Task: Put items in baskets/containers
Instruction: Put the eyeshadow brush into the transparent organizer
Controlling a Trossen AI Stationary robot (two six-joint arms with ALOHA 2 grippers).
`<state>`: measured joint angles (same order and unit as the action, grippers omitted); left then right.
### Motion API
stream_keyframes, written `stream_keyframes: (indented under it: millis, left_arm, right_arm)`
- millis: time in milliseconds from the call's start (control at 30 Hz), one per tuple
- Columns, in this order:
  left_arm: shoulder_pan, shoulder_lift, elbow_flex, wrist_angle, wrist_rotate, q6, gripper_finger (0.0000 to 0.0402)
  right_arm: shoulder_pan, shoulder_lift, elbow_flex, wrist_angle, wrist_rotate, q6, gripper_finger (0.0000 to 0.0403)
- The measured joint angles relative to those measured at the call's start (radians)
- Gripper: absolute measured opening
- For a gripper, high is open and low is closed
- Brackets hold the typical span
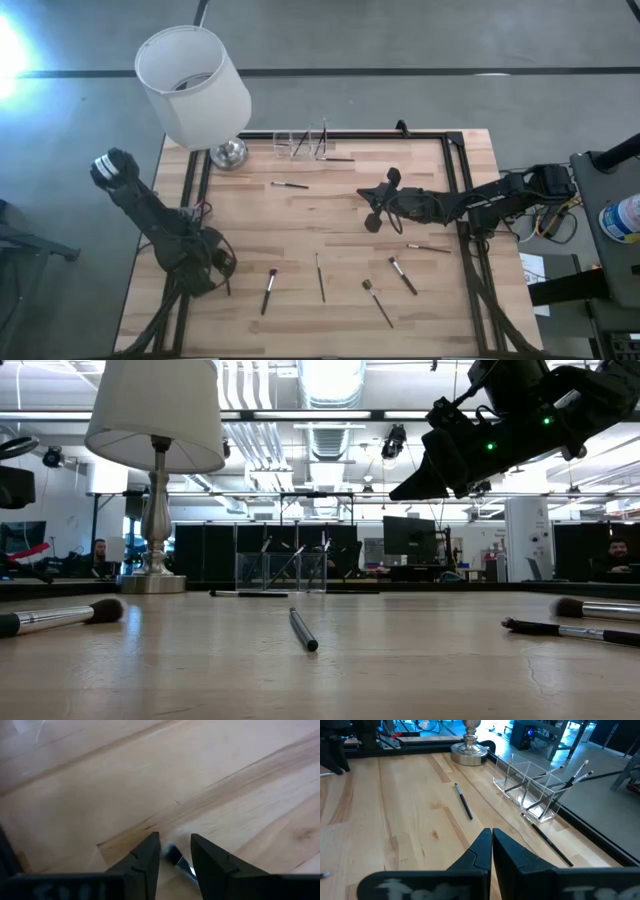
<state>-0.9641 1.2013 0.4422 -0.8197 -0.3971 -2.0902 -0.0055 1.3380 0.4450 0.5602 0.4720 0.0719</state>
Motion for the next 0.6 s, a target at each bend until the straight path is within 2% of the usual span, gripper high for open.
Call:
stream_keyframes:
  millis: [333, 600]
  left_arm:
    - [0.001, 0.012, 0.016, 0.004, 0.039, 0.064, 0.0107]
    - [0.002, 0.012, 0.017, 0.000, 0.071, 0.105, 0.0060]
  right_arm:
    - [0.000, 0.000, -0.002, 0.000, 0.000, 0.003, 0.0008]
    - [0.000, 0.000, -0.004, -0.001, 0.000, 0.004, 0.0008]
